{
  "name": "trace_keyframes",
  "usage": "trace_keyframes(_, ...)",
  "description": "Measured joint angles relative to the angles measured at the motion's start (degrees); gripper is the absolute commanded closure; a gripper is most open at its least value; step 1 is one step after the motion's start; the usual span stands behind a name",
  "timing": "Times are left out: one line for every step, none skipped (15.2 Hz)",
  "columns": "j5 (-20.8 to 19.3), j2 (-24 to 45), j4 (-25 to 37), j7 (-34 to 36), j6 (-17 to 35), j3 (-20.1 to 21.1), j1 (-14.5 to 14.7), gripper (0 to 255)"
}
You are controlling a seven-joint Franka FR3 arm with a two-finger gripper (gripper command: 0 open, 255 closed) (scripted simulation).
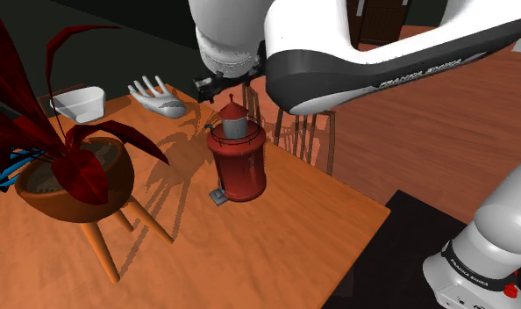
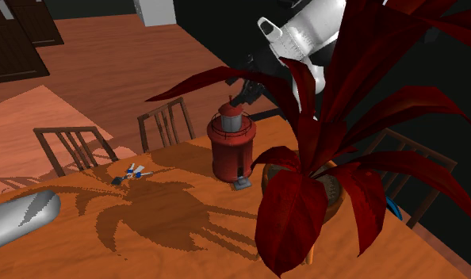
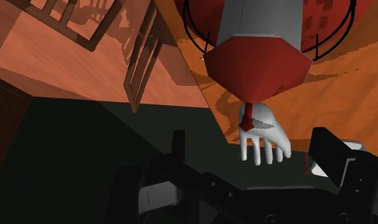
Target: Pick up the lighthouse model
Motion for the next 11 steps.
trace_keyframes(-1.6,1.0,0.3,1.0,-0.4,0.2,0.4,0)
trace_keyframes(-2.3,1.3,0.0,1.8,-0.2,0.2,0.5,0)
trace_keyframes(-2.9,1.6,-0.4,2.5,0.0,0.2,0.7,0)
trace_keyframes(-3.6,2.1,-0.8,3.2,0.2,0.2,0.8,0)
trace_keyframes(-3.5,1.7,-1.7,3.6,0.9,0.1,0.6,0)
trace_keyframes(-3.7,1.7,-2.2,3.9,1.2,0.1,0.6,0)
trace_keyframes(-4.0,1.8,-2.8,4.4,1.8,0.0,0.5,0)
trace_keyframes(-4.0,1.7,-3.2,4.7,2.0,0.0,0.4,255)
trace_keyframes(-3.9,1.5,-3.5,4.8,2.3,0.0,0.4,255)
trace_keyframes(-3.9,1.4,-3.5,4.9,2.4,0.0,0.4,255)
trace_keyframes(-3.9,1.3,-3.6,4.9,2.5,0.0,0.3,255)
